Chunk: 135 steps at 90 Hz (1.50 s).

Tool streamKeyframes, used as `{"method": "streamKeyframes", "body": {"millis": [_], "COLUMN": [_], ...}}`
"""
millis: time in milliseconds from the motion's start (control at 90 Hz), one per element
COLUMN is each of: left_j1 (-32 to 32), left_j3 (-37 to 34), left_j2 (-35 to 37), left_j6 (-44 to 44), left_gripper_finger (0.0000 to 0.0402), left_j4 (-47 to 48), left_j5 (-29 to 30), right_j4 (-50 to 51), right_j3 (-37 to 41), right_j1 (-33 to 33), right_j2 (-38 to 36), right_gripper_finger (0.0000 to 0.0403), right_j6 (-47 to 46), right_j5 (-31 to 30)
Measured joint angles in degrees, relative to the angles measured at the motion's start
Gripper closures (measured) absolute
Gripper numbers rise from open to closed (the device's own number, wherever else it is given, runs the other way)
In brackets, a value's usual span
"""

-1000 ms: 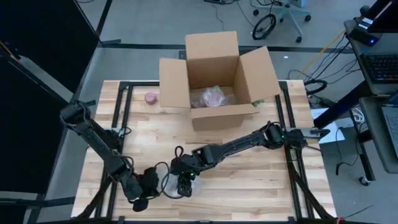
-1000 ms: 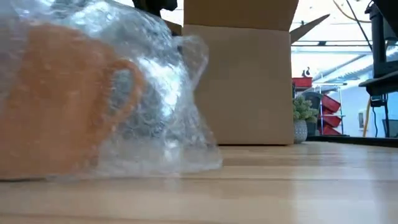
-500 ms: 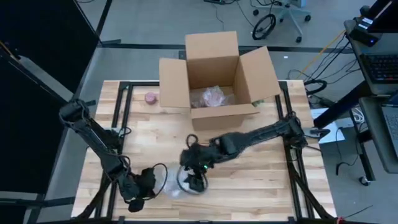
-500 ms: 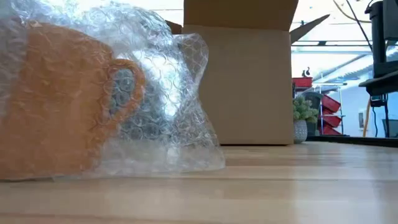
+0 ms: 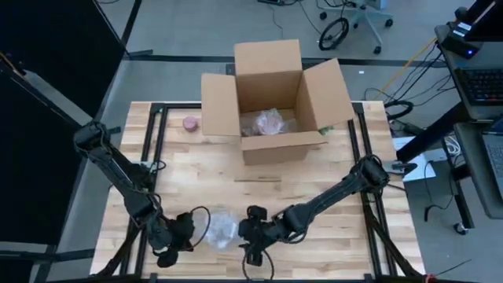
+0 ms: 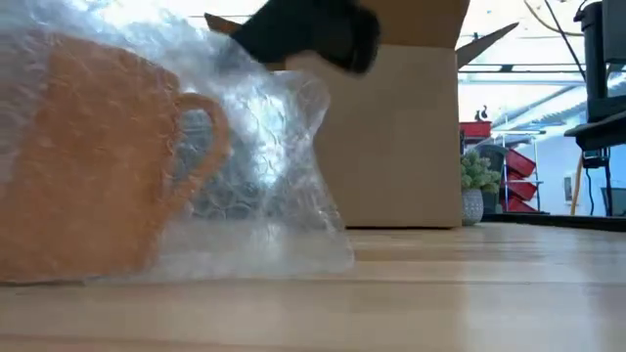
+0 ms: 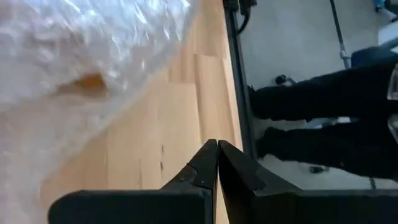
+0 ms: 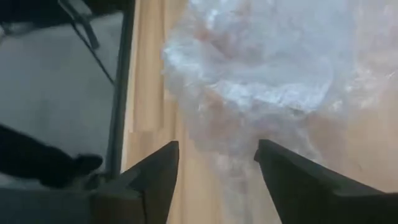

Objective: Wrap mug
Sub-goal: Put the orange cup into the box

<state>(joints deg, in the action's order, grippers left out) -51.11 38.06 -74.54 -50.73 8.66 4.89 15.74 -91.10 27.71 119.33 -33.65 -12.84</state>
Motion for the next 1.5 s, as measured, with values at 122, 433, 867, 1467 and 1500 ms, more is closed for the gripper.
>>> {"method": "streamKeyframes", "body": {"millis": [122, 433, 867, 1467, 1500], "left_j1": [0.0, 0.1, 0.1, -0.1, -0.1], "left_j3": [0.0, 0.0, 0.0, 1.9, 3.0], "left_j2": [0.0, 0.0, 0.0, 7.6, 8.8], "left_j6": [0.0, -0.1, -1.5, -5.9, -5.9], "left_gripper_finger": [0.0402, 0.0402, 0.0402, 0.0402, 0.0402], "left_j4": [0.0, 0.0, 0.0, 6.0, 8.9], "left_j5": [-1.2, -1.4, -1.4, -1.3, -0.8], "right_j4": [-6.9, -11.9, -15.7, -12.0, -11.2], "right_j3": [3.6, 4.2, 4.3, 3.4, 3.0], "right_j1": [-0.6, -1.3, -3.0, -2.5, -2.4], "right_j2": [0.0, 4.9, 5.4, 1.6, 0.6], "right_gripper_finger": [0.0199, 0.0200, 0.0268, 0.0378, 0.0378], "right_j6": [0.9, 8.6, 13.3, 10.6, 10.6], "right_j5": [-2.3, -3.4, -3.2, -0.3, -0.2]}}
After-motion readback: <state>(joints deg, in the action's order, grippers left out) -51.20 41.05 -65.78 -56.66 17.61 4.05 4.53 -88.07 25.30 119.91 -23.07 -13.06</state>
